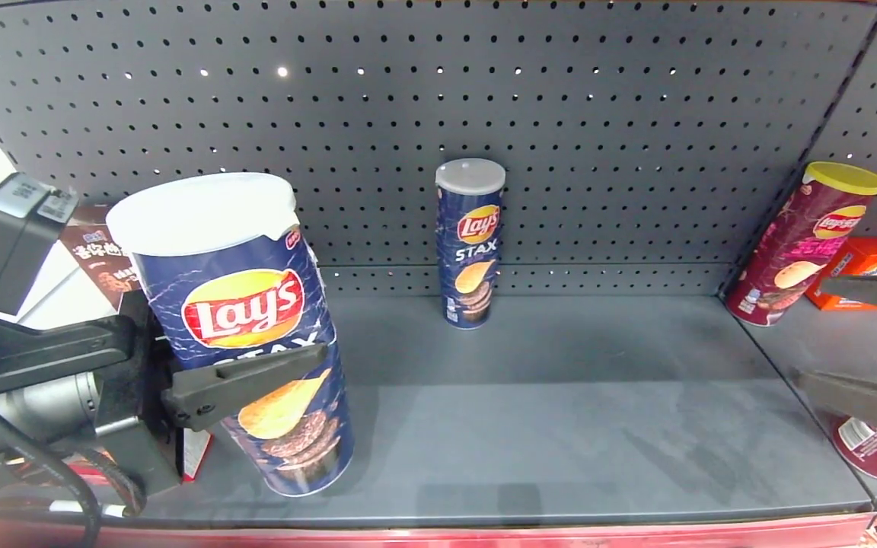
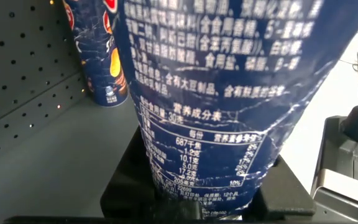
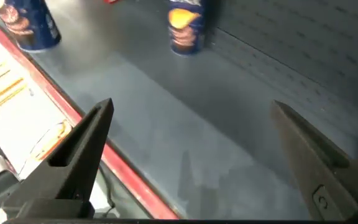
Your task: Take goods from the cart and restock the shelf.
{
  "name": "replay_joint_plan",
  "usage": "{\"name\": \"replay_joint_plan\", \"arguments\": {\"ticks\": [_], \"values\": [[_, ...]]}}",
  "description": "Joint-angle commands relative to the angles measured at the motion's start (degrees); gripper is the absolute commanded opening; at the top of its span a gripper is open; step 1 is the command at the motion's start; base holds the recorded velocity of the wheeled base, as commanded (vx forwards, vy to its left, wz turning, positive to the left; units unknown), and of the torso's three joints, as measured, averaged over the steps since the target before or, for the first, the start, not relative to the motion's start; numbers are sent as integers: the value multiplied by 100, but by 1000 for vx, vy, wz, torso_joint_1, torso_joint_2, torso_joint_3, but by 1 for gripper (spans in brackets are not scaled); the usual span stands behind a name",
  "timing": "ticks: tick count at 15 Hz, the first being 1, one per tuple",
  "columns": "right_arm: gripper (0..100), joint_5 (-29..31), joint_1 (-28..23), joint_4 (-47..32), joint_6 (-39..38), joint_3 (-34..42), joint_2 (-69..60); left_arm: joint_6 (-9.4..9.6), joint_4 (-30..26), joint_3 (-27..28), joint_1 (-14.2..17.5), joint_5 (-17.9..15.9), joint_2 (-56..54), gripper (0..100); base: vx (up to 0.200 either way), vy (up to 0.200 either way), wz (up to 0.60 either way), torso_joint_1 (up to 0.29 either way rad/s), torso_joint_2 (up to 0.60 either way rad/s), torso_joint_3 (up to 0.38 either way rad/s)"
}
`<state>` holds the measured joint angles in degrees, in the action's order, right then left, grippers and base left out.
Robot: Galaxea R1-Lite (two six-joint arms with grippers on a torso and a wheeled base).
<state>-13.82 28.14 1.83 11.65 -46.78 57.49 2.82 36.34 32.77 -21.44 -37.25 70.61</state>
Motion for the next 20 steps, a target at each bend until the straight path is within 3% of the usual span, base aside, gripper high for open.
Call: {"name": "replay_joint_plan", "arguments": {"ticks": [1,7,10,12,16,19,20], "values": [[100,73,298,257,4,-288,913,0,5,1,0,-1,-12,0,0,0,0,0,0,0],[100,126,386,397,-14,-1053,2056,0,13,89,-18,-10,50,0,0,0,0,0,0,0],[100,-217,69,1188,-128,-1405,2882,0,5,107,0,-1,50,0,0,0,0,0,0,0],[100,-894,-133,2181,-146,-1598,3523,0,-4,107,9,-1,50,0,0,0,0,0,0,0],[100,-2397,-282,2674,-93,-2442,4455,-9,-4,133,17,8,58,0,0,0,0,0,0,0],[100,-2977,-370,3324,-67,-2740,5079,-18,-4,327,17,8,181,0,0,0,0,0,0,0],[100,-3065,-353,3350,-67,-2855,5237,-132,5,415,17,16,243,0,0,0,0,0,0,0]]}}
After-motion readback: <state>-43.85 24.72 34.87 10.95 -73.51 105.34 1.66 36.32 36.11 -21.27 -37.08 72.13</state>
